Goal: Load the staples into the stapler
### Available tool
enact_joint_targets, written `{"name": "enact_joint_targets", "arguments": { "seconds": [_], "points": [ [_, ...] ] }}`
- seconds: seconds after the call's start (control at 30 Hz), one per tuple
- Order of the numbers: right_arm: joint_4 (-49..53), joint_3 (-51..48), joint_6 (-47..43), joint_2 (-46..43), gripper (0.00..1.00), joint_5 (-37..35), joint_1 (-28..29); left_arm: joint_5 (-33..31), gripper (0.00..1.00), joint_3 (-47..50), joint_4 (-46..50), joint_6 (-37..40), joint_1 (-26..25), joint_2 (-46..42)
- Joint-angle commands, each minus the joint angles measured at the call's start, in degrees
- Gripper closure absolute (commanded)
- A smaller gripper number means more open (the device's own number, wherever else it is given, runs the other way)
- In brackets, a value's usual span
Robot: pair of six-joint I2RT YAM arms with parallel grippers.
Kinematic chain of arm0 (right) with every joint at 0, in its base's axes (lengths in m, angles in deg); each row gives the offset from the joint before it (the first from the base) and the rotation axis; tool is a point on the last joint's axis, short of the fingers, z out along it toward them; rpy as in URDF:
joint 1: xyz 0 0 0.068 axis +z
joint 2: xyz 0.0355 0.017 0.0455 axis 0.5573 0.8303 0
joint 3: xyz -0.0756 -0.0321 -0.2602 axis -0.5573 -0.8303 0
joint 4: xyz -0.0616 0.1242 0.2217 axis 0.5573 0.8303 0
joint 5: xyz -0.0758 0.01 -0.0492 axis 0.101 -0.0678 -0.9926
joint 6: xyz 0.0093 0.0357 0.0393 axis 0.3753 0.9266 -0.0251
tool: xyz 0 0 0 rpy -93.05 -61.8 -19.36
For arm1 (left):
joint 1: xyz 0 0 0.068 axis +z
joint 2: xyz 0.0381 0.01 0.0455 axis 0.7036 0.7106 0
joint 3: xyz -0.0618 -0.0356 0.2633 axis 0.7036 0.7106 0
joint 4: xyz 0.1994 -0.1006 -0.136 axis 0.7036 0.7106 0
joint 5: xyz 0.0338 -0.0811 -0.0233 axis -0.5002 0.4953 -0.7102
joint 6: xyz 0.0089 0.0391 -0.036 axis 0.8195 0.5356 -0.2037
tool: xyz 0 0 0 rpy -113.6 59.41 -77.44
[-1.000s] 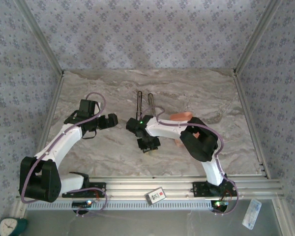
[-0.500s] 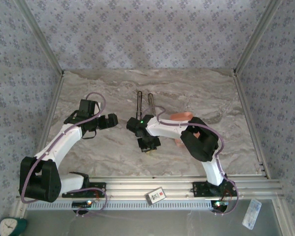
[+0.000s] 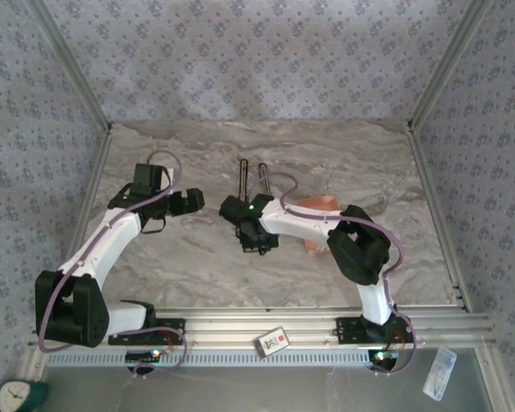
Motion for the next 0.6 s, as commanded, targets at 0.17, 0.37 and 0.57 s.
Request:
{"name": "enact_joint_targets", "arguments": {
  "seconds": [0.17, 0.37, 0.57],
  "points": [
    [-3.23, 7.63, 4.14, 1.33, 0.86, -8.57, -1.82, 4.06, 0.00, -0.79, -0.57, 0.62, 1.69, 2.35],
    [-3.46, 12.29, 2.76, 4.00, 0.86, -9.72, -2.55, 5.95, 0.00, 1.32, -2.21, -0.60, 2.08, 4.06],
    [-3.26, 14.90, 1.91, 6.43, 0.86, -10.34, -2.46, 6.14, 0.00, 1.11, -2.47, -0.18, 2.13, 5.29]
  ]
}}
